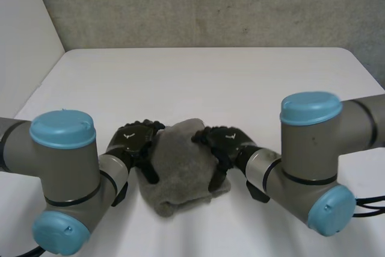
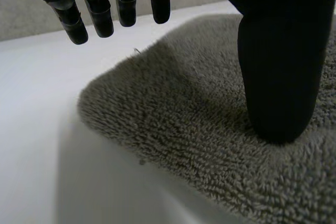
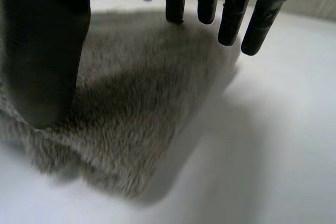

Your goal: Fold the laundry

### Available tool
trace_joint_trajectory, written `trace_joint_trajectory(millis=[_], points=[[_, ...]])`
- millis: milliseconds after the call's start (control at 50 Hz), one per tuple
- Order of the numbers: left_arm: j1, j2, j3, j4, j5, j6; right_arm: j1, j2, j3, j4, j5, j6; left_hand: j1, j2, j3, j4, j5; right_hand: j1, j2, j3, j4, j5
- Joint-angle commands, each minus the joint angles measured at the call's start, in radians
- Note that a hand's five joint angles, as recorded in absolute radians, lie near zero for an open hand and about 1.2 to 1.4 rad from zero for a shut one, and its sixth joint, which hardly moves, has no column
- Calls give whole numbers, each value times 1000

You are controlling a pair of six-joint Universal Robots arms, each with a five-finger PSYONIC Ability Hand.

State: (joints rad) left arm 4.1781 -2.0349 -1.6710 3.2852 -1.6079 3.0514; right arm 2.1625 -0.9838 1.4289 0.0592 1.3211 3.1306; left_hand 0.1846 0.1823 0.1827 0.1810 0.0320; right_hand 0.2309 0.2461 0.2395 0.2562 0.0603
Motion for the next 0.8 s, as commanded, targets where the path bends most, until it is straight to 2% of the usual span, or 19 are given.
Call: trace_joint_trajectory(millis=[20,60,80,120,140,180,240,280,300,340,380,540,680,800], points=[[-3,65,36,-6,-1,3,3,27,-27,7,12,-35,20,22,22,24,-2,-56,-72,-65,-82,-60],[-3,101,50,-16,-1,3,2,-60,-60,34,23,-56,17,19,19,21,-5,-56,-72,-65,-82,-60],[-3,142,69,-36,0,4,2,-61,-61,34,23,-56,17,19,19,21,-5,-56,-72,-65,-82,-60],[-1,186,102,-64,0,4,-13,-210,-91,50,39,-57,17,19,19,21,-5,-56,-72,-65,-82,-60],[0,238,147,-103,0,3,-13,-211,-91,50,40,-56,14,17,16,18,-8,-56,-72,-65,-82,-60],[2,279,189,-142,0,3,-64,-341,-137,50,88,-46,11,14,13,15,-11,-56,-72,-65,-82,-60],[14,364,275,-218,-3,1,-84,-389,-168,56,132,-43,14,16,16,18,-8,-56,-72,-65,-82,-60],[22,401,316,-252,-6,1,-115,-447,-215,77,229,-44,14,17,16,18,-8,-56,-72,-65,-82,-60],[40,432,353,-281,-13,3,-115,-447,-215,77,230,-44,14,17,16,18,-8,-56,-72,-65,-82,-60],[65,456,384,-309,-27,3,-138,-457,-249,146,306,-55,23,25,25,27,1,-56,-72,-65,-82,-60],[109,481,436,-360,-47,13,-151,-457,-260,178,322,-55,32,34,34,35,10,-56,-72,-65,-82,-60],[120,469,467,-417,-55,96,-162,-428,-275,220,329,-67,44,46,45,47,22,-56,-72,-65,-82,-60],[120,464,461,-415,-53,99,-148,-423,-275,218,317,-87,38,40,40,41,16,-56,-72,-65,-82,-60],[117,463,455,-414,-50,101,-145,-421,-257,218,242,-167,26,28,28,30,4,-56,-72,-65,-82,-60]])
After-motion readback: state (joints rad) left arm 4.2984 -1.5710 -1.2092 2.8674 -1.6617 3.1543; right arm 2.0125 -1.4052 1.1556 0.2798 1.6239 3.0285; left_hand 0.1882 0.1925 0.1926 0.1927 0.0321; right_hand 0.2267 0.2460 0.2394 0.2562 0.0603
